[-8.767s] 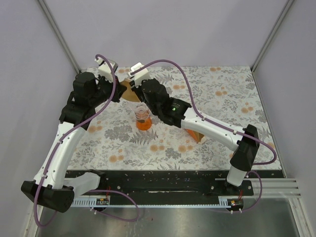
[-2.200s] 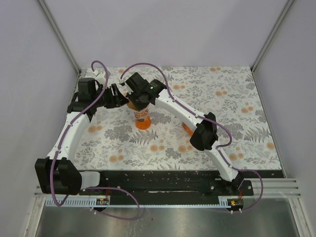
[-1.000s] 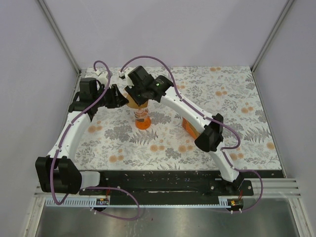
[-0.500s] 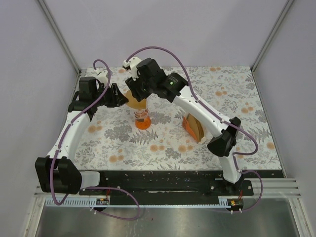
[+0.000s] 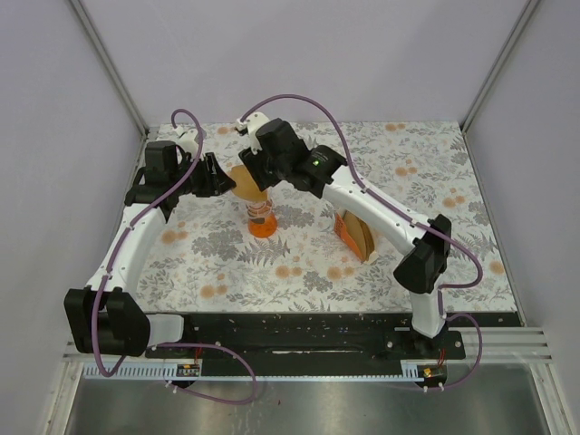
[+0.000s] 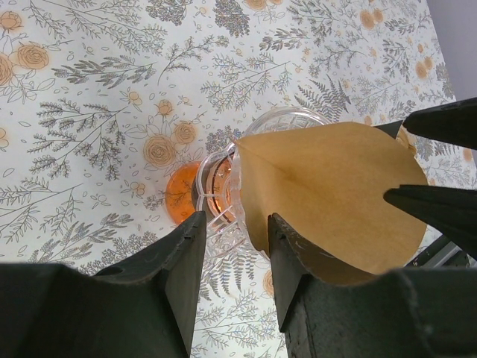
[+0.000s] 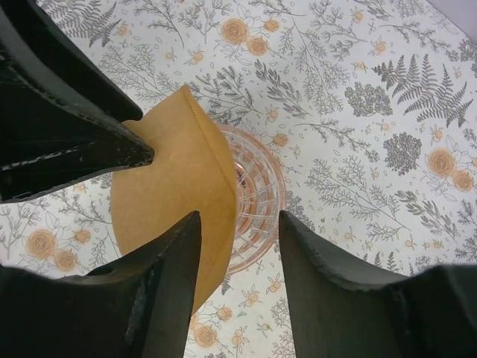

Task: Place the coffee filter in the dripper

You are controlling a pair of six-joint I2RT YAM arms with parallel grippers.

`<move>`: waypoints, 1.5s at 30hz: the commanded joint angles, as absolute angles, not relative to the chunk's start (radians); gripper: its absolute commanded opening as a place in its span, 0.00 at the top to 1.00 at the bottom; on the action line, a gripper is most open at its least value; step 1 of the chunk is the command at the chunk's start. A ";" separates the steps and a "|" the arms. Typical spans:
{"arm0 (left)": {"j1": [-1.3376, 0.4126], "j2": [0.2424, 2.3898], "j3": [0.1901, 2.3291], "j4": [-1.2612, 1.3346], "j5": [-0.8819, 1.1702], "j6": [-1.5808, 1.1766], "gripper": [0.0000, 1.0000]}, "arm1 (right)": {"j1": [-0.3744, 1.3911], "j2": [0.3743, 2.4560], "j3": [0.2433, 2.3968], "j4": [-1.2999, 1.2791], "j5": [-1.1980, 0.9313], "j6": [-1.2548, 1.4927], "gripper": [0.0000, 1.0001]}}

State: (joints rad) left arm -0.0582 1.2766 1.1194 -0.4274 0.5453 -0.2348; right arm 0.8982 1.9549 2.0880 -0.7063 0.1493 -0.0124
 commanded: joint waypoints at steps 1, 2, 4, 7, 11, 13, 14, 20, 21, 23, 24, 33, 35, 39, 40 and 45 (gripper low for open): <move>-0.061 1.241 1.155 -0.408 0.535 -0.216 0.57 | 0.874 1.962 2.077 -0.643 0.187 0.029 0.51; -0.060 1.243 1.157 -0.410 0.531 -0.213 0.57 | 0.871 1.962 2.066 -0.635 0.186 0.035 0.54; -0.061 1.246 1.160 -0.413 0.525 -0.207 0.57 | 0.867 1.957 2.043 -0.618 0.180 0.044 0.59; -0.061 1.253 1.172 -0.414 0.514 -0.199 0.57 | 0.862 1.957 2.017 -0.600 0.173 0.057 0.61; -0.061 1.264 1.190 -0.414 0.506 -0.190 0.57 | 0.850 1.959 1.984 -0.580 0.169 0.075 0.61; -0.061 1.270 1.190 -0.417 0.502 -0.184 0.57 | 0.847 1.960 1.962 -0.566 0.176 0.077 0.60; -0.061 1.276 1.190 -0.420 0.502 -0.181 0.57 | 0.847 1.960 1.956 -0.558 0.181 0.075 0.58; -0.061 1.298 1.170 -0.428 0.497 -0.163 0.57 | 0.841 1.974 1.947 -0.549 0.181 0.075 0.52; -0.061 1.302 1.166 -0.428 0.497 -0.161 0.57 | 0.839 1.979 1.945 -0.551 0.179 0.075 0.52; -0.061 1.310 1.158 -0.428 0.499 -0.158 0.57 | 0.838 1.982 1.942 -0.546 0.173 0.077 0.52; -0.061 1.315 1.154 -0.428 0.500 -0.156 0.57 | 0.836 1.983 1.939 -0.545 0.169 0.078 0.52; -0.061 1.338 1.158 -0.428 0.489 -0.143 0.56 | 0.810 2.013 1.917 -0.525 0.124 0.104 0.50; -0.061 1.339 1.158 -0.428 0.488 -0.144 0.55 | 0.807 2.013 1.914 -0.522 0.117 0.103 0.49; -0.061 1.342 1.158 -0.428 0.495 -0.144 0.53 | 0.799 2.020 1.908 -0.522 0.100 0.110 0.49; -0.061 1.342 1.160 -0.428 0.495 -0.144 0.53 | 0.799 2.023 1.908 -0.522 0.097 0.109 0.49; -0.061 1.338 1.183 -0.428 0.509 -0.144 0.47 | 0.799 2.014 1.916 -0.522 0.089 0.103 0.47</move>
State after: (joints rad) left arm -0.0616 1.3399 1.1500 -0.4545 0.5079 -0.1566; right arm 0.8085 2.0171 1.9114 -0.5503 0.1108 0.0986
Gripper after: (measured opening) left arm 0.508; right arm 0.524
